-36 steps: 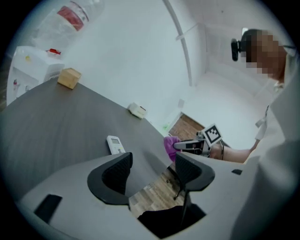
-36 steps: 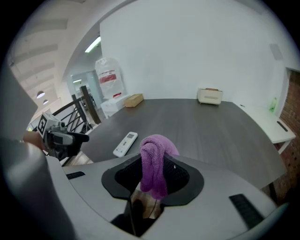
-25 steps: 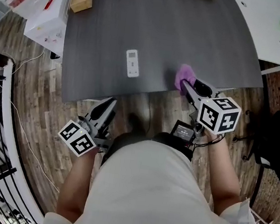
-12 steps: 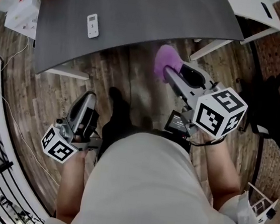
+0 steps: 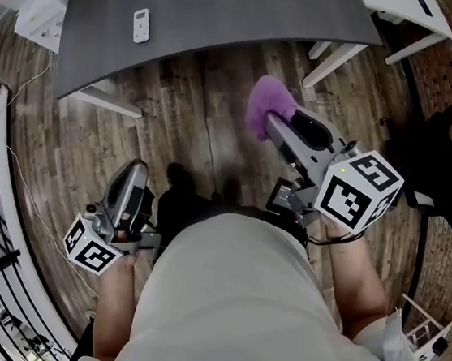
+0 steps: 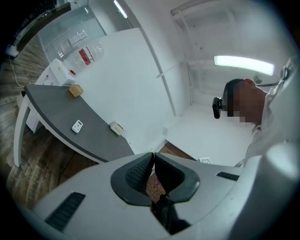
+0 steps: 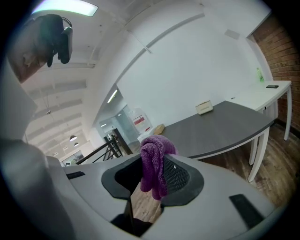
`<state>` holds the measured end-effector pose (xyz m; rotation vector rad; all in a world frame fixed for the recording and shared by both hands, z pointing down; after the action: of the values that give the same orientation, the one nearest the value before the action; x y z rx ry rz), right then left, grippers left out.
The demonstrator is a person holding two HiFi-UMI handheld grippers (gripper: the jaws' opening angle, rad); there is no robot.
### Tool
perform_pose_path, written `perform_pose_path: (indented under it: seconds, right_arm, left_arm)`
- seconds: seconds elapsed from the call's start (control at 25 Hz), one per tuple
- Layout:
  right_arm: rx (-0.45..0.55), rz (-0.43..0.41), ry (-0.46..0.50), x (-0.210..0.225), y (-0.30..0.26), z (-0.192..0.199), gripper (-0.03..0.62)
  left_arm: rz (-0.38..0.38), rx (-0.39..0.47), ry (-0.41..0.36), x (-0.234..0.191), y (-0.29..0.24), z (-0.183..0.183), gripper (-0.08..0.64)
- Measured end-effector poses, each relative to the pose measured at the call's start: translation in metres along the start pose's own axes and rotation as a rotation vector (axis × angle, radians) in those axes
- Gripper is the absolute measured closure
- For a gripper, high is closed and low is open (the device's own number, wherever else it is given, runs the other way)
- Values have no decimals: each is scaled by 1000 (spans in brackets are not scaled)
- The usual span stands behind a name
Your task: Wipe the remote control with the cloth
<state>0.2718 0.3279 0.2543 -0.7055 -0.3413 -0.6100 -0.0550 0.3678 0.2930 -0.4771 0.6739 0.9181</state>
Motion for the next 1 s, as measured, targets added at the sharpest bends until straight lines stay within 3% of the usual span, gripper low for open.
perform_pose_path:
  seconds: [0.4, 1.0]
  right_arm:
    - [12, 27, -37, 1, 9, 6, 469]
    - [24, 11, 17, -56, -14, -2, 469]
  left_arm:
    - [32, -75, -65, 19, -18, -7, 538]
    - [62, -90, -75, 7, 28, -23, 538]
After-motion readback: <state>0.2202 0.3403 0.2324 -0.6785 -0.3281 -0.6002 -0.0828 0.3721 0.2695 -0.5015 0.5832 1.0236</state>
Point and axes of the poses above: the fingertips, and each gripper's own axes: y backward along the fingers, x to its right, z out of its underside, the point moved 8 cm from there along y, backward along the fingers, and after that the axes turned 14 degrees about -x, right-handed, at the moved point
